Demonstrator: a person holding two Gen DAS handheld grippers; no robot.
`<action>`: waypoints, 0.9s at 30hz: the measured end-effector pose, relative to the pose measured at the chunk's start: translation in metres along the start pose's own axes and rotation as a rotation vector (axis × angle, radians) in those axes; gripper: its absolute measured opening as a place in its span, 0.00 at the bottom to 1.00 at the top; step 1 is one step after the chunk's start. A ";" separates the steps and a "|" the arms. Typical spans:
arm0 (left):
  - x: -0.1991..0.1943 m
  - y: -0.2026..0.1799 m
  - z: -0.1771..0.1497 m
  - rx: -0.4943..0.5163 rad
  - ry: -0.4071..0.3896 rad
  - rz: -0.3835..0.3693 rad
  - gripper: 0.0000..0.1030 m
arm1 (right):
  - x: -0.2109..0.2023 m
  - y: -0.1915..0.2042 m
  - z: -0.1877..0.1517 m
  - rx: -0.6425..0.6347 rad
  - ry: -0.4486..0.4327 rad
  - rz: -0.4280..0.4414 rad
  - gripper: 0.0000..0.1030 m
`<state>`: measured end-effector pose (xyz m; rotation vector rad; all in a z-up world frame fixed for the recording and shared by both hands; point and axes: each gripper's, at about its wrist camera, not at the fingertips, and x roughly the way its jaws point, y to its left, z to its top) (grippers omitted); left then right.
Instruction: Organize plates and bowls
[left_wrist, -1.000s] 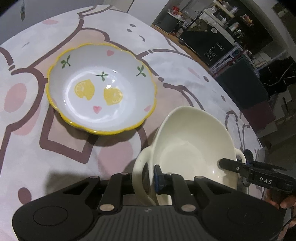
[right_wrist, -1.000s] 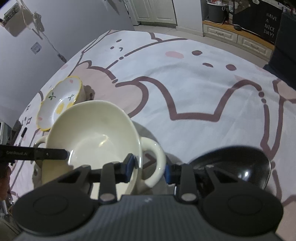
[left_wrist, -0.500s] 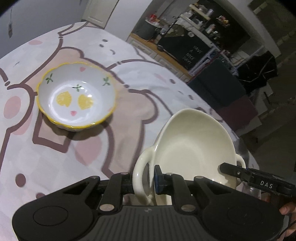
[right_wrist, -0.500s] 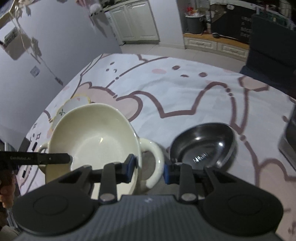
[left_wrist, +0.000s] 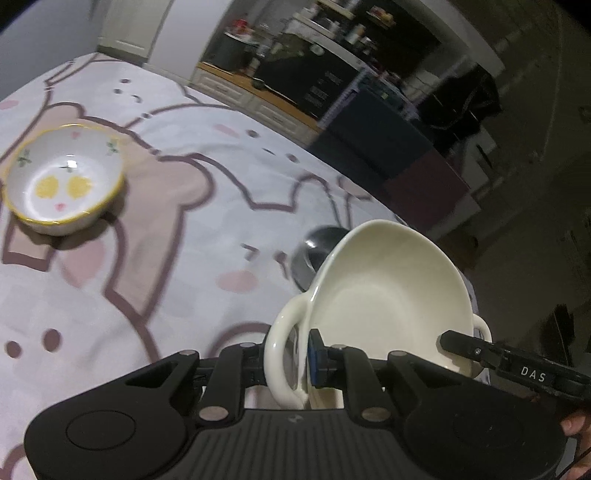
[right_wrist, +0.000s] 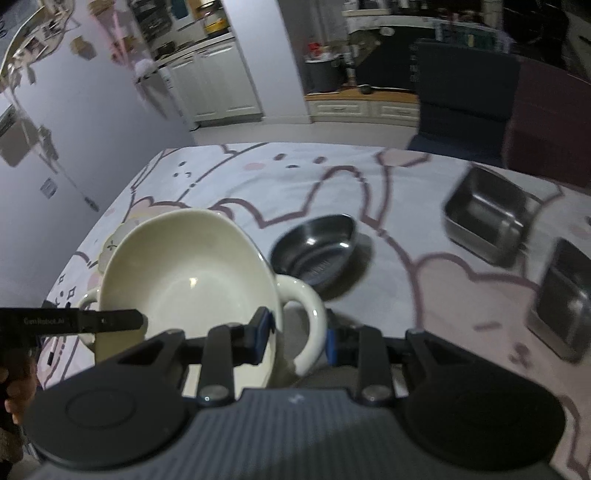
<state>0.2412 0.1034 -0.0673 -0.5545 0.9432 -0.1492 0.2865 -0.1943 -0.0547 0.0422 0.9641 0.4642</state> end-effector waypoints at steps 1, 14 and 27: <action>0.002 -0.006 -0.002 0.011 0.006 -0.006 0.16 | -0.006 -0.005 -0.005 0.010 -0.004 -0.011 0.34; 0.047 -0.071 -0.036 0.147 0.132 -0.070 0.19 | -0.075 -0.077 -0.076 0.159 -0.045 -0.117 0.32; 0.085 -0.062 -0.048 0.187 0.227 0.012 0.24 | -0.059 -0.093 -0.114 0.242 0.044 -0.100 0.30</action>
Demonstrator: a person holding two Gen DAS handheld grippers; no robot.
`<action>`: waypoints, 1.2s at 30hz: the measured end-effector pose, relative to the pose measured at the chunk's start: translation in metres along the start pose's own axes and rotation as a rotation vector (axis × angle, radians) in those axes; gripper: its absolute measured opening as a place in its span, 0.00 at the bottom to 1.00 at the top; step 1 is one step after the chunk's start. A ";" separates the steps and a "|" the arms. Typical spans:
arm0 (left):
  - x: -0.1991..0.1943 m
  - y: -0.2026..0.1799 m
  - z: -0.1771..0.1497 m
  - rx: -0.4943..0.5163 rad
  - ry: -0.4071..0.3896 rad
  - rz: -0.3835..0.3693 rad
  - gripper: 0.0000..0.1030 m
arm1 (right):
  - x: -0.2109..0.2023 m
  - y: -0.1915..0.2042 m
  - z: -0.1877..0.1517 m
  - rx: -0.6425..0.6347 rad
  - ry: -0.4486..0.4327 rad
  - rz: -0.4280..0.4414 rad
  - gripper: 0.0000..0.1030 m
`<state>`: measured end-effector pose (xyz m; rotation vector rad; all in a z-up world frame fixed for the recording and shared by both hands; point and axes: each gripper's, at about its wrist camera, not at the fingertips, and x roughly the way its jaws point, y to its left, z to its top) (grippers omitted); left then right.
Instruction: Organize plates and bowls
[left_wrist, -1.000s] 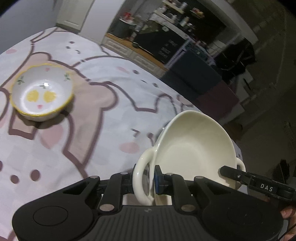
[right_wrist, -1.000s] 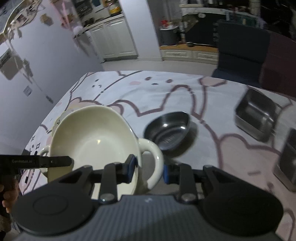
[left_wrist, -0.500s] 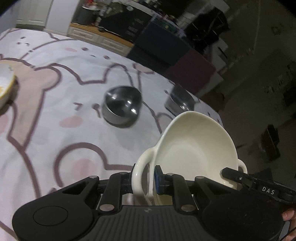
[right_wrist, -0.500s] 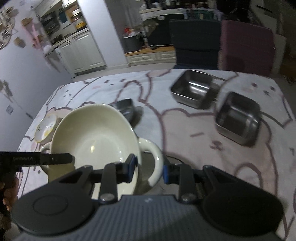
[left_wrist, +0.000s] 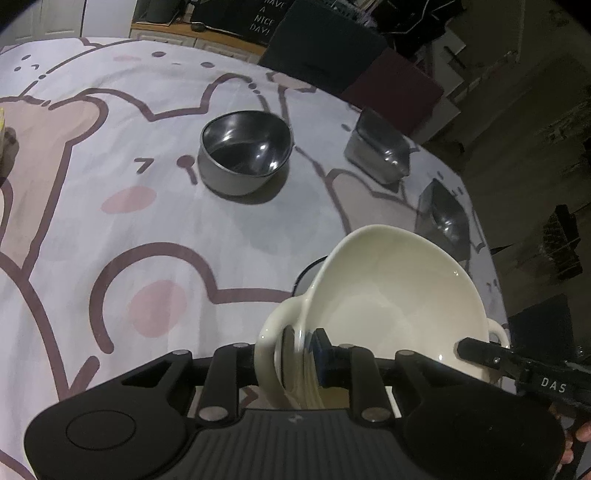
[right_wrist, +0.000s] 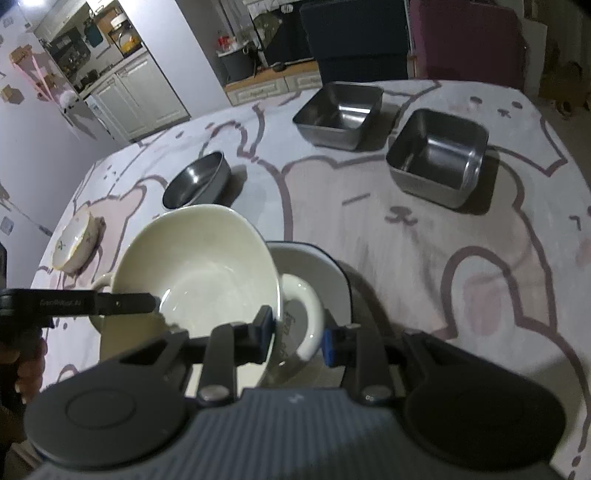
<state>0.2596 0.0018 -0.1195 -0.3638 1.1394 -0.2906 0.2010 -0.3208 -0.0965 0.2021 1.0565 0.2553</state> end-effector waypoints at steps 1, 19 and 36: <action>0.001 0.001 0.000 0.003 0.001 0.006 0.24 | 0.003 0.001 0.000 -0.003 0.006 -0.001 0.30; 0.033 -0.005 0.002 0.031 0.070 0.021 0.30 | 0.021 -0.008 0.004 -0.009 0.047 -0.052 0.30; 0.044 -0.015 -0.002 0.082 0.091 0.042 0.28 | 0.023 -0.008 0.007 -0.009 0.042 -0.059 0.31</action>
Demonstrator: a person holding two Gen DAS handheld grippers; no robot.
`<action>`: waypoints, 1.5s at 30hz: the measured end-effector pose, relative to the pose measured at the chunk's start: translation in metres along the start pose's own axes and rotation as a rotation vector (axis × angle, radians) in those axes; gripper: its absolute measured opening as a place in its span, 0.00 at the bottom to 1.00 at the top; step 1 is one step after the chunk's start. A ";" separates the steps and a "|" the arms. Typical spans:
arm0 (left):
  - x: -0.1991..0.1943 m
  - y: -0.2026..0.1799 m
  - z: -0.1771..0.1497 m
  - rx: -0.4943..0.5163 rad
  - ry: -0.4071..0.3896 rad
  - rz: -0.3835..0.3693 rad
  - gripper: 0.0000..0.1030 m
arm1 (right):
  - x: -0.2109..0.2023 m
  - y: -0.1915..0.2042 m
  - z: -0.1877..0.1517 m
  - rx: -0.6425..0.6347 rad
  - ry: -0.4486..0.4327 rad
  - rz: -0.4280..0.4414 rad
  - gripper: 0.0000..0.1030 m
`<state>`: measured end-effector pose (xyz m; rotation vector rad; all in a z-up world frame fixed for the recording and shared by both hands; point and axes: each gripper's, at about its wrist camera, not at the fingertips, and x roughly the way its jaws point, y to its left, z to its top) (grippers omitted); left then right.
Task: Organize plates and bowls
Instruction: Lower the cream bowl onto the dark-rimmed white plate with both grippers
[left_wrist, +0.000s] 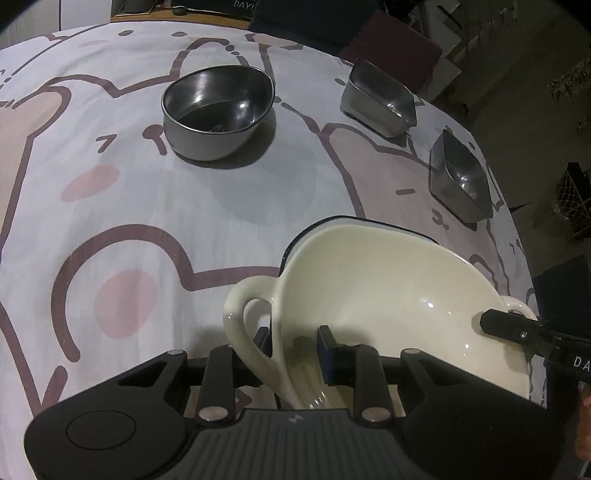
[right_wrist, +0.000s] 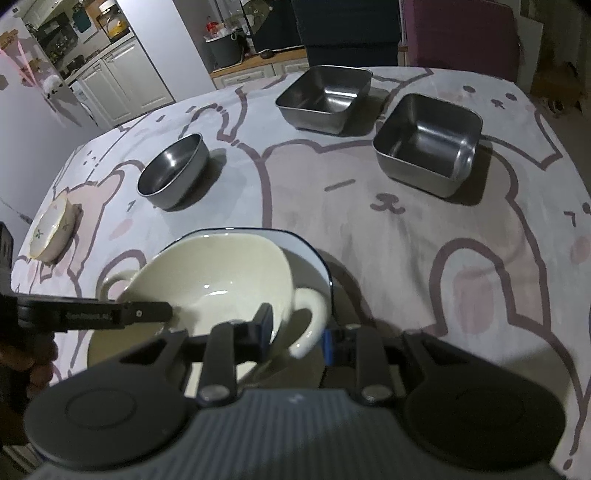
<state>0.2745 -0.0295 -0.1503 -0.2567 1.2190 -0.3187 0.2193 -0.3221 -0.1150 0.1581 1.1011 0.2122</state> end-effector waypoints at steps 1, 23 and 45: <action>0.000 0.000 0.000 -0.002 0.000 0.000 0.28 | 0.000 0.000 0.000 0.000 -0.001 -0.002 0.31; 0.002 0.002 0.001 -0.026 0.010 -0.006 0.28 | 0.012 -0.002 0.007 0.004 -0.004 -0.038 0.30; 0.005 0.001 0.001 -0.006 0.025 -0.001 0.28 | 0.026 -0.017 0.004 0.069 0.043 0.013 0.31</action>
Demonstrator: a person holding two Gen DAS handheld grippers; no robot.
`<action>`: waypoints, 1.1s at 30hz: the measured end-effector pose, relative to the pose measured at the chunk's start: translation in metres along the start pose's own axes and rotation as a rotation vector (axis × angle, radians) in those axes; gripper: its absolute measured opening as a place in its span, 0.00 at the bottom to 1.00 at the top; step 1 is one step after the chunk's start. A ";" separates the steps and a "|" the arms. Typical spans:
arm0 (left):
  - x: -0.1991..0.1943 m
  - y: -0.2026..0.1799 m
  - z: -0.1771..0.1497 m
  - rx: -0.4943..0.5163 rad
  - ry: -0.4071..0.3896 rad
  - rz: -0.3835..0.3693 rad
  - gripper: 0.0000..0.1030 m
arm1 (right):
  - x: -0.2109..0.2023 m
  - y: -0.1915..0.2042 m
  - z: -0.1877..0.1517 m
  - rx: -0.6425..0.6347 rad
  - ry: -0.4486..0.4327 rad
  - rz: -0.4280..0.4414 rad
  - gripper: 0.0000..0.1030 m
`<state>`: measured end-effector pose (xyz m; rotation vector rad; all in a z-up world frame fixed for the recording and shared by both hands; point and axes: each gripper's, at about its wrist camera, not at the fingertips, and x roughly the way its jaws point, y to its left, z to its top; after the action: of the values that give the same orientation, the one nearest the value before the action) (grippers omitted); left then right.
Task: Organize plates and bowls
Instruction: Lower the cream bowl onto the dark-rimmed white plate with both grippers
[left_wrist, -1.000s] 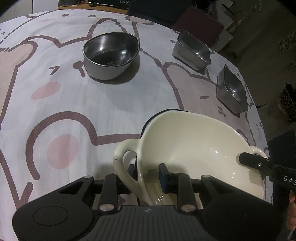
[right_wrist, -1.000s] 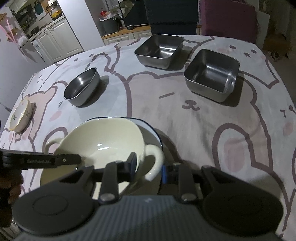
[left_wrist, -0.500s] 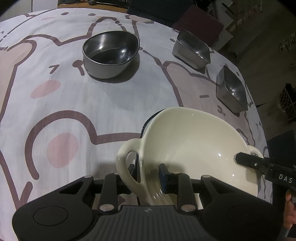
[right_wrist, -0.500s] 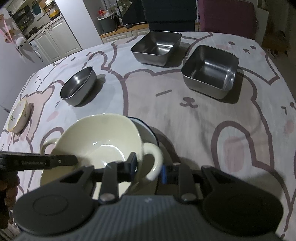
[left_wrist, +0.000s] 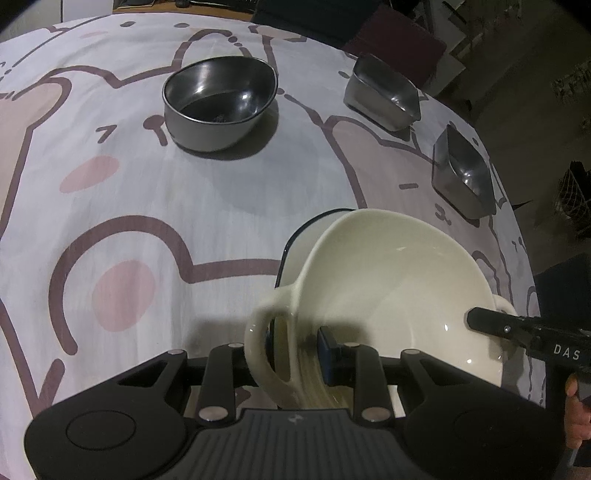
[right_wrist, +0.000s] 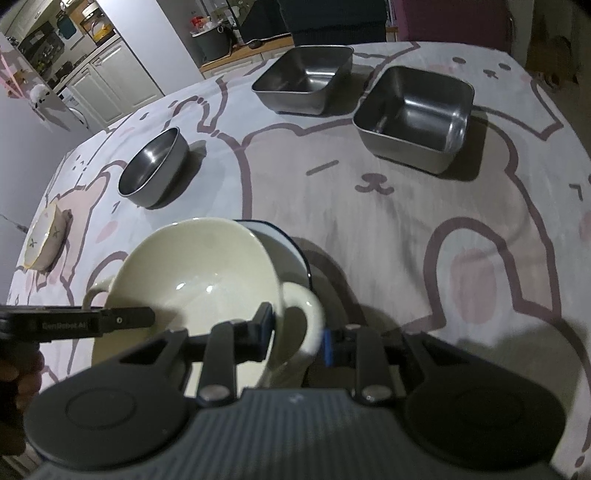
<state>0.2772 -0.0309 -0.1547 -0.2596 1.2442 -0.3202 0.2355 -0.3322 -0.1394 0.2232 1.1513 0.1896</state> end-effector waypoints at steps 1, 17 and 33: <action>0.000 -0.001 0.000 0.005 0.000 0.003 0.27 | 0.001 0.000 0.000 -0.002 0.003 -0.003 0.31; 0.000 -0.002 -0.001 0.015 -0.001 0.008 0.27 | 0.007 -0.001 -0.002 -0.019 0.023 -0.015 0.33; -0.004 -0.001 -0.001 0.044 -0.002 0.003 0.26 | 0.005 -0.003 -0.003 -0.017 0.018 -0.013 0.34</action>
<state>0.2748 -0.0304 -0.1511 -0.2208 1.2342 -0.3442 0.2347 -0.3336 -0.1458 0.1992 1.1686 0.1901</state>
